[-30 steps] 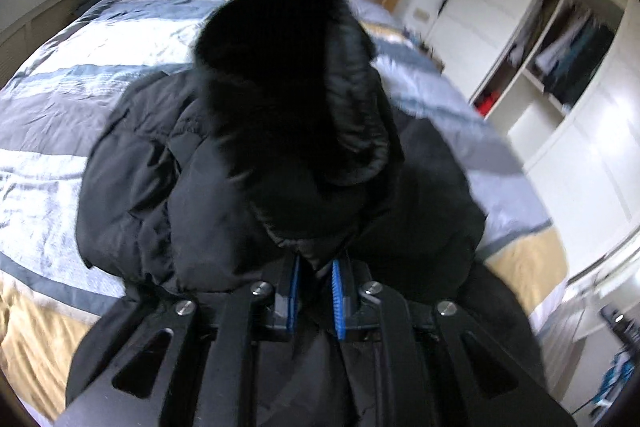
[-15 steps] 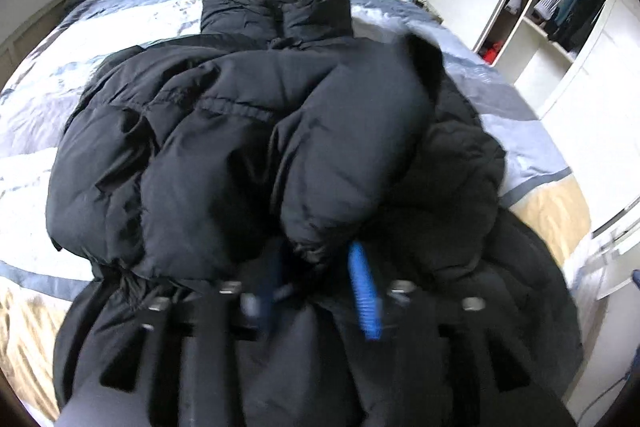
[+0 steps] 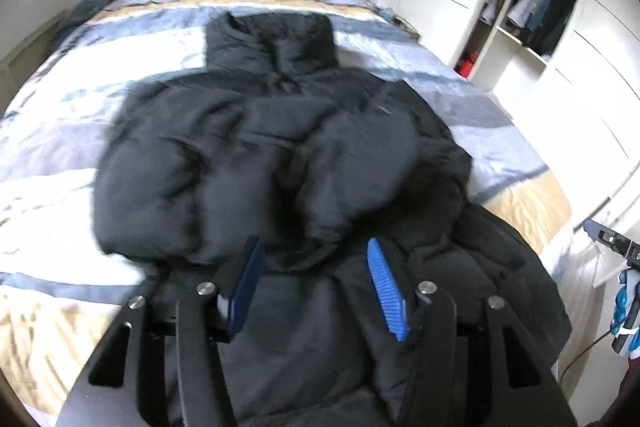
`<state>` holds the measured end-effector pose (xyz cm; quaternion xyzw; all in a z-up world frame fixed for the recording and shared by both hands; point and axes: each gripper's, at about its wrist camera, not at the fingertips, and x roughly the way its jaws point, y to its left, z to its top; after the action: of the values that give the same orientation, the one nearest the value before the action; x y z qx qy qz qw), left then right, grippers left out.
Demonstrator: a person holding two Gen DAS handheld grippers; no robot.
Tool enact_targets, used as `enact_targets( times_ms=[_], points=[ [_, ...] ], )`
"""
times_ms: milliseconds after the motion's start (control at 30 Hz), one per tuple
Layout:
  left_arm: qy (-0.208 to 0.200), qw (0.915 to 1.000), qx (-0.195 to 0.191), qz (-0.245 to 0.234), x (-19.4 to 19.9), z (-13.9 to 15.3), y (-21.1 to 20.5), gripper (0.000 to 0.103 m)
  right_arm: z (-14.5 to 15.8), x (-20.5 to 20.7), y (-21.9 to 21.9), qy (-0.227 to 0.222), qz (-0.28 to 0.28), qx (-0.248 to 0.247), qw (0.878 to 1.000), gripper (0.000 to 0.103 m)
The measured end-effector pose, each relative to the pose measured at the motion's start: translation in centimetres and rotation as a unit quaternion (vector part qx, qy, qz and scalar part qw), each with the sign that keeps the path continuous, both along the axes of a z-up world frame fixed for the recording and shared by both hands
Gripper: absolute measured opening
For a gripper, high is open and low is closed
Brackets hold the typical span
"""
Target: Fold large clothes
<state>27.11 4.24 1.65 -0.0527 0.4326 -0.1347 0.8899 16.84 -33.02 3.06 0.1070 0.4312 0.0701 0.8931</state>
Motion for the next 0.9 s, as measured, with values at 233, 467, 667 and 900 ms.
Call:
enact_targets(
  times_ms=[233, 467, 667, 900],
  points=[
    [-0.005, 0.9976, 0.020, 0.066, 3.9, 1.9, 6.9, 0.052, 1.4, 7.1, 10.9, -0.016, 0.147, -0.002, 0.989, 0.069],
    [0.010, 0.9950, 0.029, 0.094, 8.8, 1.1, 10.2, 0.052, 3.0, 12.0, 22.6, -0.043, 0.282, -0.001, 0.958, 0.068],
    [0.040, 0.9941, 0.040, 0.093, 11.2, -2.5, 10.7, 0.052, -0.8, 15.5, 27.3, -0.013, 0.336, 0.000, 0.942, 0.068],
    [0.072, 0.9921, 0.057, 0.085, 11.0, -8.6, 10.5, 0.059, -8.8, 17.7, 24.5, 0.063, 0.302, -0.029, 0.951, 0.069]
  ],
)
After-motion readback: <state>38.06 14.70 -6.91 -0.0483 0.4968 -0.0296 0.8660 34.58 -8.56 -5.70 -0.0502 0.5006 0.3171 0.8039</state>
